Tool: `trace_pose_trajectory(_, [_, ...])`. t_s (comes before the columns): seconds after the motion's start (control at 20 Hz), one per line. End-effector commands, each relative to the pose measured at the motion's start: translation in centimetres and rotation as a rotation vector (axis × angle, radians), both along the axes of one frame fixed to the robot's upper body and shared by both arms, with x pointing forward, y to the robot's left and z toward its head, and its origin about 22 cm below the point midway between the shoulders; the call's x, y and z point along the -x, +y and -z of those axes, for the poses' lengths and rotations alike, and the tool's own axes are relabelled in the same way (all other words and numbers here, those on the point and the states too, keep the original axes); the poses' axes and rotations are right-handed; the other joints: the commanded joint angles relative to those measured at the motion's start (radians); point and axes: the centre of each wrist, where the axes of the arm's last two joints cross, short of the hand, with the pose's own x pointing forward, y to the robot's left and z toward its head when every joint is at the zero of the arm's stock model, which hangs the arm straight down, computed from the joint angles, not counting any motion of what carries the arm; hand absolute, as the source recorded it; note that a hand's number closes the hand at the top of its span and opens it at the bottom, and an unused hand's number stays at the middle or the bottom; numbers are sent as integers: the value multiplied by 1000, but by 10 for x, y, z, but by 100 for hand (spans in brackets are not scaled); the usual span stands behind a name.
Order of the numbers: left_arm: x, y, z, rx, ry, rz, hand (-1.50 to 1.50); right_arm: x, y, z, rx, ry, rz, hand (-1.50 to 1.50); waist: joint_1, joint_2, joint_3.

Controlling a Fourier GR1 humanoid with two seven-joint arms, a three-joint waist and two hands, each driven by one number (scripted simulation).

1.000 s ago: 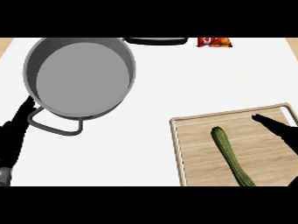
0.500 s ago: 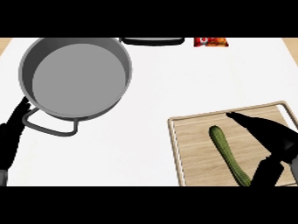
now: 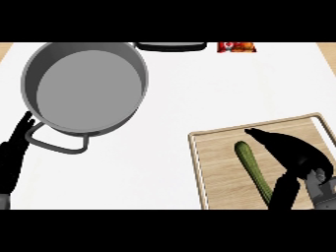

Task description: Pick the squash from the tray and place it in the pot

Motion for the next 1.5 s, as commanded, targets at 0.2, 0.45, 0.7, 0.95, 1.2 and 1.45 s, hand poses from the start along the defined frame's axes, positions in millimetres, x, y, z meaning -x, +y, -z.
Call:
trace_pose_trajectory(0.2, [-1,-4,-5,9,-7,32,0,-12,25,39,76,62,20,-150,-1,1,0])
trace_pose_trajectory(0.45, [7,-3,-3,2,4,18,0,-12,9,48,93,46,26,-150,-2,1,0])
trace_pose_trajectory(0.7, [-14,-8,-1,15,-9,19,0,-21,8,44,86,59,37,-150,-6,1,0])
trace_pose_trajectory(0.95, [0,-6,-4,17,-21,7,0,-18,-2,55,116,88,-29,150,-4,1,0])
trace_pose_trajectory(1.2, [-7,0,-15,-14,-7,15,0,-3,21,78,71,30,-77,150,-3,1,0])
trace_pose_trajectory(1.45, [-3,-3,4,4,-7,17,0,1,94,57,3,-42,-130,150,4,2,-1])
